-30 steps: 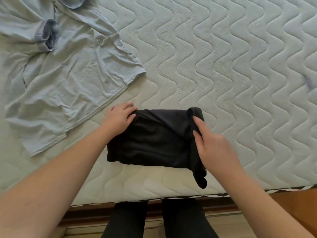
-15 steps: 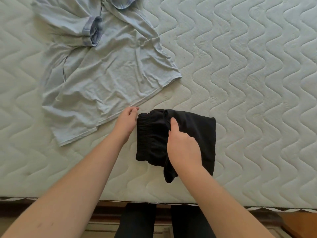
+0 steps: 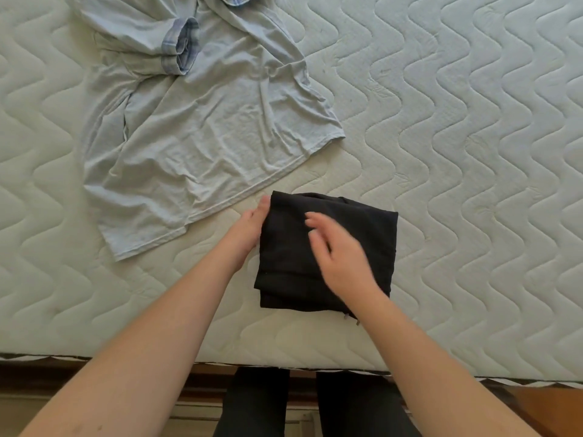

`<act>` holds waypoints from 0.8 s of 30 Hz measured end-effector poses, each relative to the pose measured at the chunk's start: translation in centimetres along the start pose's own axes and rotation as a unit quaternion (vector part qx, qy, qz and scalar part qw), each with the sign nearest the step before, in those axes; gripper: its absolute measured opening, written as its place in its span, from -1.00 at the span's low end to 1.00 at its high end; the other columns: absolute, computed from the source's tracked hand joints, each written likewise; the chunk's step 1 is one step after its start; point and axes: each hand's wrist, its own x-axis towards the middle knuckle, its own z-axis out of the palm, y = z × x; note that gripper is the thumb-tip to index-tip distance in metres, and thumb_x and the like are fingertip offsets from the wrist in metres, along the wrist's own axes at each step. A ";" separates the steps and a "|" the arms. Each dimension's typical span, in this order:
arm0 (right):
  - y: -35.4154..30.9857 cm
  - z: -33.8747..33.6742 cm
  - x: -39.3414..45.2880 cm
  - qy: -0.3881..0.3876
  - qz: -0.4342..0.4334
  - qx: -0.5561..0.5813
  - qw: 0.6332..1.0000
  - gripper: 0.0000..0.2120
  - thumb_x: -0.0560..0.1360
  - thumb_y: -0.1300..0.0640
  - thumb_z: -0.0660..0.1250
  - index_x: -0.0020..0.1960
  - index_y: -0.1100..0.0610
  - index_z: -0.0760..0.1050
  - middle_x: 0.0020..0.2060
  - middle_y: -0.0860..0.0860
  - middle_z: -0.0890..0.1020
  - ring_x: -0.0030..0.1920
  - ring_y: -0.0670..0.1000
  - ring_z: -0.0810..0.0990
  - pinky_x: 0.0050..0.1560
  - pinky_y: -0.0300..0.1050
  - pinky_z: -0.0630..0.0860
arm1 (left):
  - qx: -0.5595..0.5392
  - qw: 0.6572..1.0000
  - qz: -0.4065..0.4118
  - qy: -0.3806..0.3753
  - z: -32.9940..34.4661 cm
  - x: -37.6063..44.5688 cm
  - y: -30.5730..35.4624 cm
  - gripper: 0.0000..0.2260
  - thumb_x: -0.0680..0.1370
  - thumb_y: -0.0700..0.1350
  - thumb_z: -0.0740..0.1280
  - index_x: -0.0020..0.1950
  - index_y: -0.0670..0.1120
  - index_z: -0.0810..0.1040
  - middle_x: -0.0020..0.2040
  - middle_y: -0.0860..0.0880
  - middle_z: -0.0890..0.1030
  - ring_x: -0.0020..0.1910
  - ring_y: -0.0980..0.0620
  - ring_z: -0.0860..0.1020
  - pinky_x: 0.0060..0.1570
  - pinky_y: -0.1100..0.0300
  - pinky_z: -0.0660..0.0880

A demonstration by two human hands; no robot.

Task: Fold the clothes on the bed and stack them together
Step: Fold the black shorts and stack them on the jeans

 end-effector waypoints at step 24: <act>4.1 -18.3 0.1 0.116 0.108 0.091 0.983 -0.68 0.36 0.17 0.55 -0.15 -0.24 0.55 -0.26 -0.27 0.62 -0.24 -0.24 0.58 -0.25 -0.43 0.45 | 0.173 0.897 0.407 -0.013 0.7 -9.4 8.8 -0.58 0.35 -0.20 0.48 0.14 0.16 0.55 0.11 0.13 0.65 0.15 0.12 0.59 0.13 0.22 0.53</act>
